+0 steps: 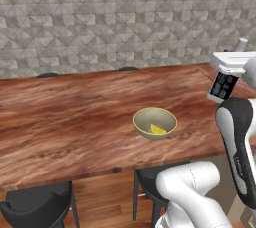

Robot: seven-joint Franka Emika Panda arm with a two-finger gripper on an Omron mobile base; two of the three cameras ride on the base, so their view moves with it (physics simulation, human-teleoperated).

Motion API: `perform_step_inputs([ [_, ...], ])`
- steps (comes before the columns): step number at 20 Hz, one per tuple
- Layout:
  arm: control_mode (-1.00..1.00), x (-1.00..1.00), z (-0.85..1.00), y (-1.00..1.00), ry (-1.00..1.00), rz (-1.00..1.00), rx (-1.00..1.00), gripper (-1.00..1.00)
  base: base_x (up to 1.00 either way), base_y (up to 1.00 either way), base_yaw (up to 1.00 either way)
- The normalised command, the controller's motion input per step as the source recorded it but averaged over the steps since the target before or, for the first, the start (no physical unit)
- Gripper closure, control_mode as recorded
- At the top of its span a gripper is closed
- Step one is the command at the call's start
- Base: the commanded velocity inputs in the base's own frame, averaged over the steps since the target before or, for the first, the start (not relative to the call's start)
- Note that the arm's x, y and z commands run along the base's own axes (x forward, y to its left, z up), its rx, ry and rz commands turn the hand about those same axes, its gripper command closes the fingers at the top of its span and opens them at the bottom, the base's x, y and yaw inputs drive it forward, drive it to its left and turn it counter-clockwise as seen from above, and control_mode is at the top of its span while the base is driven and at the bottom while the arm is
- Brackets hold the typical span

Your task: There is a bowl on the dining counter. Grab a lemon wedge from the fridge and place it in the bowl. Then get the liquor bottle and glass cup from the cabinet and place them next to the bowl.

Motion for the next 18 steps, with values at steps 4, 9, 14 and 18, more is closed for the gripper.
perform_step_inputs([
  [4,-1.00,0.50,-0.38,-0.48,0.04,0.29,0.01,1.00,0.00,0.00,0.00],
  [9,-1.00,0.31,-0.50,-0.11,0.07,0.18,-0.01,1.00,0.00,0.00,0.00],
  [14,-1.00,0.24,-0.36,0.00,-0.05,0.00,-0.14,1.00,0.00,0.00,0.00],
  [18,-1.00,0.33,-0.47,0.00,0.00,0.04,-0.07,1.00,0.00,0.00,0.00],
])
